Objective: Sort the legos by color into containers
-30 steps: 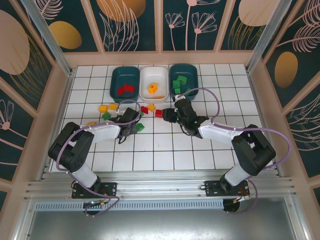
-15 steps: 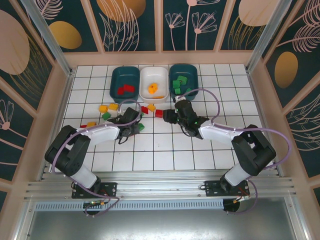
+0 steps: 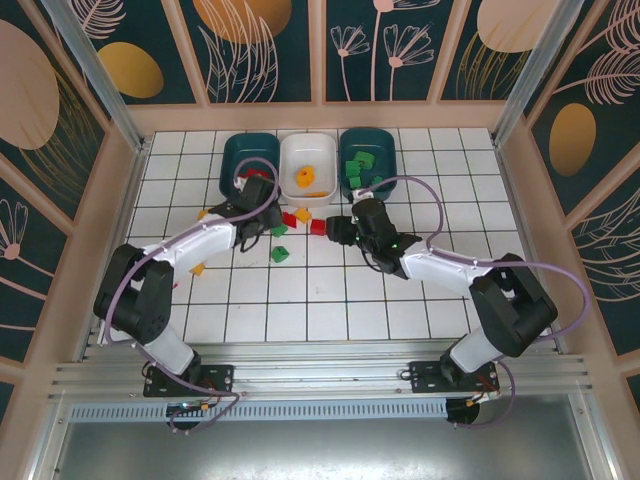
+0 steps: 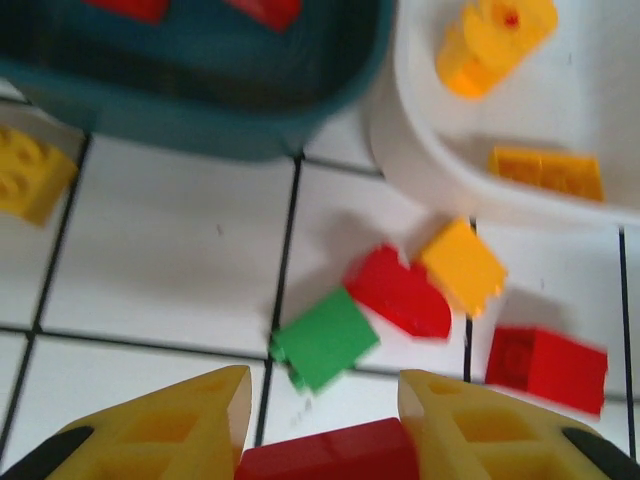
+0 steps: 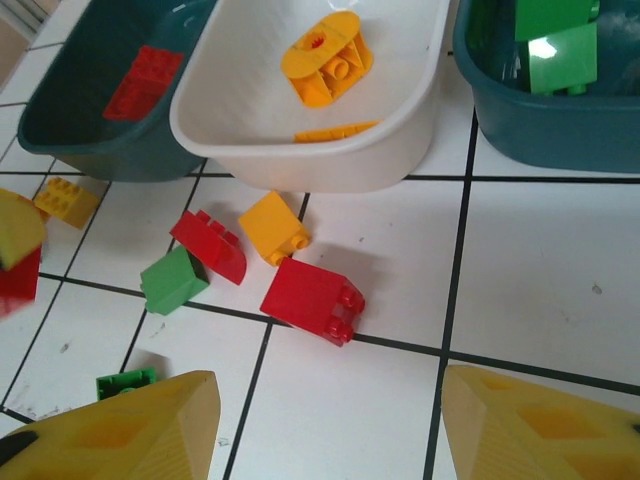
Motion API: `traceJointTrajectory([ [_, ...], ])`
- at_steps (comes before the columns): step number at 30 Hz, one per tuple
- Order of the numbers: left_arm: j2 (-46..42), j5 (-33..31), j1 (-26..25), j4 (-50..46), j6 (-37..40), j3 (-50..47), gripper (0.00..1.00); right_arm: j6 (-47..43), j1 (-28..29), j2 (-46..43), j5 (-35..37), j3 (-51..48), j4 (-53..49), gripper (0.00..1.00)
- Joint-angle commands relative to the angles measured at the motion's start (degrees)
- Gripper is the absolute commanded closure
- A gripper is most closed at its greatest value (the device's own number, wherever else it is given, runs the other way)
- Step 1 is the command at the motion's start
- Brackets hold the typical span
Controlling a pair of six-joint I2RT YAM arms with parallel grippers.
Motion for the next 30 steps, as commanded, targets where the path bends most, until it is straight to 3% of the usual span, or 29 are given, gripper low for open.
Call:
traceJointTrajectory([
  [1,4.45,0.72,3.63,-2.24,2.80,5.50,0.61,-0.09,-0.49,-1.25,-0.57,0.15,0.74,0.39],
  [9,16.62,0.93,10.03,-6.59,5.22,22.15,0.61,-6.24,1.68,8.07,-1.07,9.02,-2.45,0.38],
  [15,24.62,4.10,13.58,-9.53,5.66,32.45,0.61,-7.25,7.19,16.61,-2.07,18.48,-7.29,0.37],
  [18,26.37,4.47,14.35,-10.42,6.16,35.97,0.55,-7.94,10.65,19.87,-2.18,21.65,-8.55,0.35],
  [20,26.88,4.84,14.99,-10.90,5.98,37.62,0.42,-8.08,12.42,21.53,-2.26,23.06,-9.38,0.33],
  [24,25.99,6.80,16.04,-11.12,5.88,38.48,0.25,-8.17,14.49,23.41,-2.51,24.60,-10.63,0.30],
  [27,21.25,9.00,16.35,-8.28,5.30,34.67,0.24,-8.37,15.48,24.57,-2.84,25.24,-11.43,0.29],
  [30,12.58,12.61,16.37,-0.99,2.84,22.75,0.21,-9.02,16.17,26.28,-3.62,26.08,-12.15,0.28],
])
